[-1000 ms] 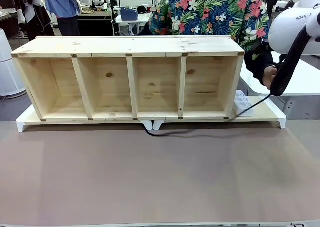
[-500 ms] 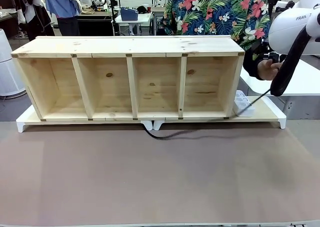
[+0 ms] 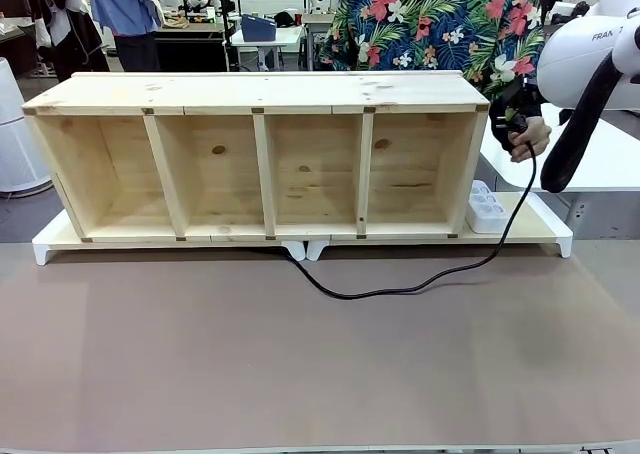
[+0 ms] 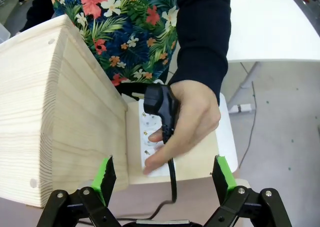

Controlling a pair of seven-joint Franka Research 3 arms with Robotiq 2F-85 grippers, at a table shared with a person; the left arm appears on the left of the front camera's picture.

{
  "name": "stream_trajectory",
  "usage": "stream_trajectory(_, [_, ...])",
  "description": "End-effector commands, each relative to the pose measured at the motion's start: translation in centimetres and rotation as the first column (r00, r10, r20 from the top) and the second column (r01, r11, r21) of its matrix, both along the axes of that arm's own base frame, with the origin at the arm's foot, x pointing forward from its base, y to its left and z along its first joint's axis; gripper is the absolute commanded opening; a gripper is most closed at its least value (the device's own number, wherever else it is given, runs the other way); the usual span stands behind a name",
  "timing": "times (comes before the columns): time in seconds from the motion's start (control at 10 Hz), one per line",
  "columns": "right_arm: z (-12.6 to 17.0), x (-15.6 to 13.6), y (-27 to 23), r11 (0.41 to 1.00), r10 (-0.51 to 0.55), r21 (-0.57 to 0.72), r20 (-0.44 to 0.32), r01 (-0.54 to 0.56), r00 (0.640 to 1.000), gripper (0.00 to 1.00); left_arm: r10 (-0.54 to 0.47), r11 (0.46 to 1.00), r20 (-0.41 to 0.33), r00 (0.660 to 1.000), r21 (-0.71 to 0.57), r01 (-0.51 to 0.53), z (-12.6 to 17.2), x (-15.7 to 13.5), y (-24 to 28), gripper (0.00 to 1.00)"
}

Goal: Perform cable management.
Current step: Release the Power Cable when the human grasps it.

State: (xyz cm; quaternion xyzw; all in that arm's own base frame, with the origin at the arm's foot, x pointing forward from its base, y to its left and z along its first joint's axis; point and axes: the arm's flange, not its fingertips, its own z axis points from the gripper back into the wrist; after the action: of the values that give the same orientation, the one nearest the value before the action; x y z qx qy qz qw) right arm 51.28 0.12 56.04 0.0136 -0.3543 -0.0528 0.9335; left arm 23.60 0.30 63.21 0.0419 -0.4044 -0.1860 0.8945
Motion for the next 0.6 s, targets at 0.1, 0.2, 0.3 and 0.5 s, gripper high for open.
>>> stream_trajectory(0.1, [-0.17,0.07,0.0,1.0,-0.001,0.001,-0.005,0.001,1.0,1.0,0.012,1.0,0.009,1.0,-0.011,-0.012,0.06,0.29,-0.11,1.0])
stream_trajectory(0.2, [-0.17,0.07,0.0,1.0,-0.001,0.001,-0.005,0.001,1.0,1.0,0.012,1.0,0.009,1.0,-0.011,-0.012,0.06,0.29,-0.11,1.0])
stream_trajectory(0.3, [-0.17,0.07,0.0,1.0,-0.001,0.001,-0.005,0.001,1.0,1.0,0.012,1.0,0.009,1.0,-0.011,-0.012,0.06,0.29,-0.11,1.0])
stream_trajectory(0.5, [-0.17,0.07,0.0,1.0,-0.001,0.001,-0.005,0.001,1.0,1.0,0.012,1.0,0.009,1.0,-0.011,-0.012,0.06,0.29,-0.11,1.0])
